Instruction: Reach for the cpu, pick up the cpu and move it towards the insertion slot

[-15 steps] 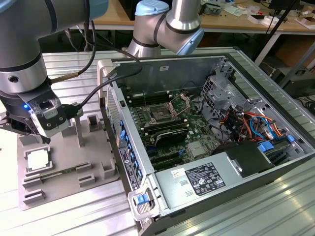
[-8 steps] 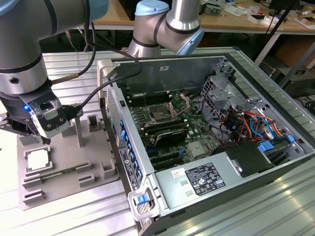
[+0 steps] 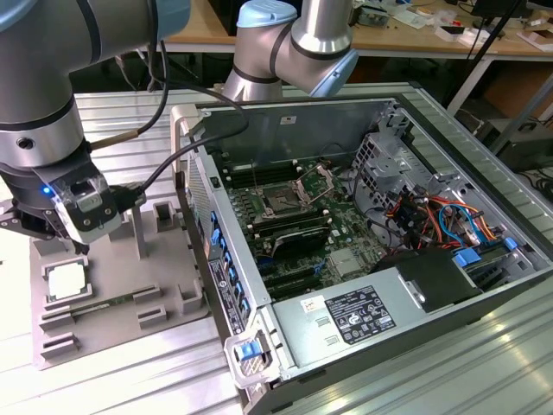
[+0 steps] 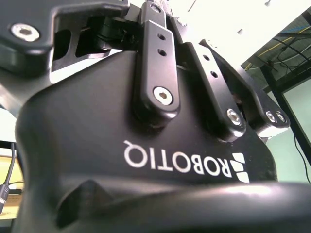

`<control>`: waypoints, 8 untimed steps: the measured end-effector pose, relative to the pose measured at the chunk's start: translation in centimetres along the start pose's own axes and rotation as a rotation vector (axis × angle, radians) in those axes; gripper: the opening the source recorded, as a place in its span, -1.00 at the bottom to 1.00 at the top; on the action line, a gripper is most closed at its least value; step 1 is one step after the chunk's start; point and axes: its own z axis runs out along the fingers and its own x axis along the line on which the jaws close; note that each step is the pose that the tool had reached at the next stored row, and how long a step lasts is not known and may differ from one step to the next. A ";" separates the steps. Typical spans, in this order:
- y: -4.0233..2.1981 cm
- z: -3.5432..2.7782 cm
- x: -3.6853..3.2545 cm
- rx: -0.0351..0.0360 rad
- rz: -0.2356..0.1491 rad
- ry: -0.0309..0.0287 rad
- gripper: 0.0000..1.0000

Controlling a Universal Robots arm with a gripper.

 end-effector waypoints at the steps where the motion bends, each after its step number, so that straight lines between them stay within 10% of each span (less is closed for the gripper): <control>1: 0.00 0.01 0.00 0.0000 0.000 0.0000 -0.79; 8: -0.01 0.22 0.00 0.0000 0.000 -0.0001 -0.79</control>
